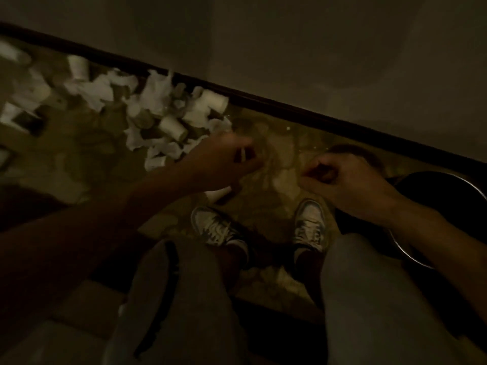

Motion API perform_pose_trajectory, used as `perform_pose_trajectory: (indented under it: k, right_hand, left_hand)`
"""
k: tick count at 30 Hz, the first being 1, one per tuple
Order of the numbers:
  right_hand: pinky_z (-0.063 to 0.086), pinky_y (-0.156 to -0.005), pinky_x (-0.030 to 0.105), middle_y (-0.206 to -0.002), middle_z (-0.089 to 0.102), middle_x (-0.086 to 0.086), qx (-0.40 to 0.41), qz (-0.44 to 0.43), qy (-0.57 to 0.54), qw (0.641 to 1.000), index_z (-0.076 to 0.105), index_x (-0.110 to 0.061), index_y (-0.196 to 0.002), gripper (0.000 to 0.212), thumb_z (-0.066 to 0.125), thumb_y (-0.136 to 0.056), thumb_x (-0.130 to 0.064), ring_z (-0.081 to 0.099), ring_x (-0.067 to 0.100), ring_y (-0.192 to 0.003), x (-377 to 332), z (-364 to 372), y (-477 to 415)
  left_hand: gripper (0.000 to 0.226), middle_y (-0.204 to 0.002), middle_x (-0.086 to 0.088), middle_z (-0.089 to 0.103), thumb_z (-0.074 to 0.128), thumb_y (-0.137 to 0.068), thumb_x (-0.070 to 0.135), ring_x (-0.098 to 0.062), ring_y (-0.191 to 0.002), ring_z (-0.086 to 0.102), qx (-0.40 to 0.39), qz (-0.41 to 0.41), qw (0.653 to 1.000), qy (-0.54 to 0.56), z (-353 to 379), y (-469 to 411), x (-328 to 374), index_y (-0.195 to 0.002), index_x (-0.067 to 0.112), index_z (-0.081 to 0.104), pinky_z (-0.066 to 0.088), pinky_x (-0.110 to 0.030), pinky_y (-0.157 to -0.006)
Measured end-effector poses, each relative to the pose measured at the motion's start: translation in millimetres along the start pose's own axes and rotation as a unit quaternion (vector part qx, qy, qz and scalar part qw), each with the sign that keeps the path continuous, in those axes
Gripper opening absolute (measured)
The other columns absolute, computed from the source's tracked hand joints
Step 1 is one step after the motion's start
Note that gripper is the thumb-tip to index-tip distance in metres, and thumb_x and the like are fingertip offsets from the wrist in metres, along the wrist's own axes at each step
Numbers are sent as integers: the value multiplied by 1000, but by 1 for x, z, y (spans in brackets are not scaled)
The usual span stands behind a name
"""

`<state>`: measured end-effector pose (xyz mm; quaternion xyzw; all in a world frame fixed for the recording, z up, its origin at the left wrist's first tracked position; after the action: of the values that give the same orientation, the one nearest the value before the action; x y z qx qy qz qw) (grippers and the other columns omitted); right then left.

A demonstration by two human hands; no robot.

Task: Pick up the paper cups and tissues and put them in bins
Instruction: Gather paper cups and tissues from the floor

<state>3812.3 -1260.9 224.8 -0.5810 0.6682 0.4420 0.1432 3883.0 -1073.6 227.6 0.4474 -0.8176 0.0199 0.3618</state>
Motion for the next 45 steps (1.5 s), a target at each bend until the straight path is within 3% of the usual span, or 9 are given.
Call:
perform_pose_trajectory:
  k: [5,9,15,18,23,29,33,37,45]
  right_hand:
    - [44,-58,7,-89,66,-11,-104,-6,18,994,68,-26,-92,9,71,-86,-32,62,-3,-77,-24,70,-83]
    - [54,-75,28,-96,67,-2,-177,-4,67,982,69,-17,-102,21,72,-85,-30,64,10,-88,-7,138,-156]
    - [44,-63,11,-96,63,-10,-271,-14,118,955,63,-24,-106,24,74,-84,-23,62,9,-89,34,225,-229]
    - [48,-73,18,-112,64,1,-294,-41,170,940,61,-17,-122,43,76,-82,-22,60,13,-97,52,259,-252]
    - [49,-90,40,-130,55,9,-320,-50,231,918,50,-11,-133,67,81,-76,-29,55,22,-114,78,304,-279]
    - [45,-78,33,-122,55,3,-386,-89,259,881,51,-16,-129,67,82,-73,-36,53,15,-102,93,338,-310]
    - [50,-73,34,-111,61,-5,-366,-87,200,905,52,-26,-124,68,80,-64,-43,61,14,-97,99,346,-328]
    - [54,-86,46,-110,65,-5,-317,-68,80,943,53,-34,-115,67,69,-53,-50,65,15,-101,105,346,-338]
    - [54,-89,41,-114,63,-14,-240,-61,20,969,53,-38,-120,85,76,-44,-68,61,7,-104,102,329,-361]
  left_hand:
    - [14,-84,11,55,63,-93,34,-3,-74,54,54,-184,977,90,15,34,-144,-99,21,64,38,-18,-57]
    - [20,-98,3,63,63,-94,30,-5,-79,57,51,-288,941,168,77,44,-230,-110,18,64,44,-18,-63]
    - [40,-93,10,56,66,-91,32,4,-74,50,72,-398,869,284,167,37,-297,-127,19,55,37,-14,-57]
    - [49,-93,11,53,67,-90,36,6,-72,48,77,-425,846,314,197,29,-312,-133,18,51,36,-12,-55]
    - [39,-104,8,64,64,-91,40,-1,-85,60,74,-401,839,361,232,11,-330,-123,17,63,47,-13,-65]
    - [23,-95,2,70,56,-98,30,-1,-81,63,169,-350,842,374,227,-17,-354,-105,14,71,48,-23,-71]
    - [24,-73,18,61,51,-101,29,13,-64,56,222,-297,849,377,212,-45,-358,-79,35,61,38,-8,-58]
    - [32,-63,21,60,52,-101,30,8,-60,55,233,-250,854,393,202,-69,-355,-71,39,58,38,-13,-56]
    - [21,-76,16,61,48,-101,38,6,-69,60,381,-279,826,310,147,-74,-388,-94,25,63,43,-9,-58]
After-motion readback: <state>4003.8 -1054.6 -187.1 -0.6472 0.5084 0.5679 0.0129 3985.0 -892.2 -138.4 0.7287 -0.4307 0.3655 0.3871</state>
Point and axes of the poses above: each hand's wrist, its own y-axis away from the middle knuckle, its own z-axis out of the palm, x = y × z, the point moved 6 cm from there along -y, towards the middle knuckle
